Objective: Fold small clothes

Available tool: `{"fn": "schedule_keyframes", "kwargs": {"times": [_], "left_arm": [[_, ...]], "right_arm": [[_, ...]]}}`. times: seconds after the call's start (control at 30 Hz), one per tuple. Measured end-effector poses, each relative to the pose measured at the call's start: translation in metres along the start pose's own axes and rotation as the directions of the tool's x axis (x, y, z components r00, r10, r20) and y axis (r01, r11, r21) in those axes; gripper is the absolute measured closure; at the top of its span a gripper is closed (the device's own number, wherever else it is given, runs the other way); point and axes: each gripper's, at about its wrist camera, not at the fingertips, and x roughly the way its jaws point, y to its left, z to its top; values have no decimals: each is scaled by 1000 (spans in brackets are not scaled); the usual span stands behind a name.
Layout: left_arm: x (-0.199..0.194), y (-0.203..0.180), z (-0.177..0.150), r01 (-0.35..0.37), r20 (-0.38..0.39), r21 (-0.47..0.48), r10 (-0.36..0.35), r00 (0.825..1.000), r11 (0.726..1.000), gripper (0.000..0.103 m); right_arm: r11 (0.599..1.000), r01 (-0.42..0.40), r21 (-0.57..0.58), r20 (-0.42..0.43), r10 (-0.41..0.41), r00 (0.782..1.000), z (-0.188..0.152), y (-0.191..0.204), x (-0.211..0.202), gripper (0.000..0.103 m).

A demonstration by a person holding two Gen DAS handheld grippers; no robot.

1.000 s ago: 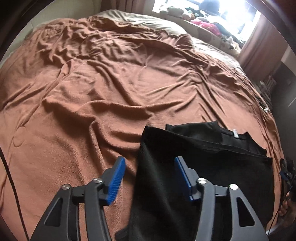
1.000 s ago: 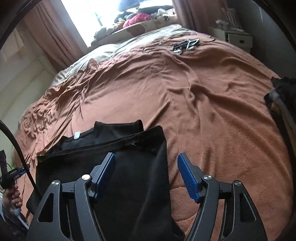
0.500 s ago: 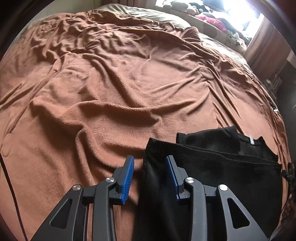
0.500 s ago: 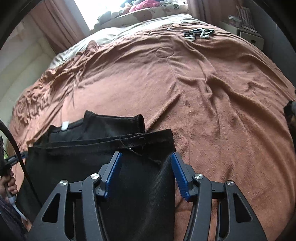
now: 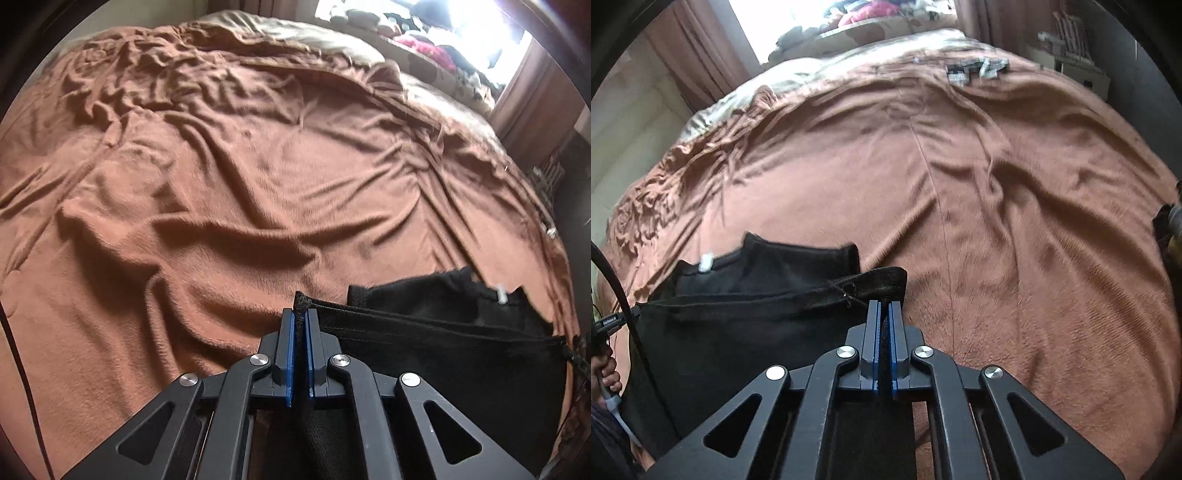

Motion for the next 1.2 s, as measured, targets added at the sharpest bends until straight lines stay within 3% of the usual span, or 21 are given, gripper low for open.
{"fn": "schedule_keyframes", "kwargs": {"times": [0.27, 0.63, 1.2], "left_arm": [[-22, -8, 13, 24, 71, -6, -23, 997, 1000, 98], [-13, -10, 36, 6, 112, -19, -4, 994, 1000, 98], [41, -10, 49, -52, 51, 13, 51, 997, 999, 98]], "right_arm": [[1000, -26, 3, 77, 26, 997, 2, 3, -19, 103], [1000, -18, 4, 86, 17, 996, 27, 4, 1, 103], [999, 35, 0, 13, -35, 999, 49, 1, 59, 103]]}}
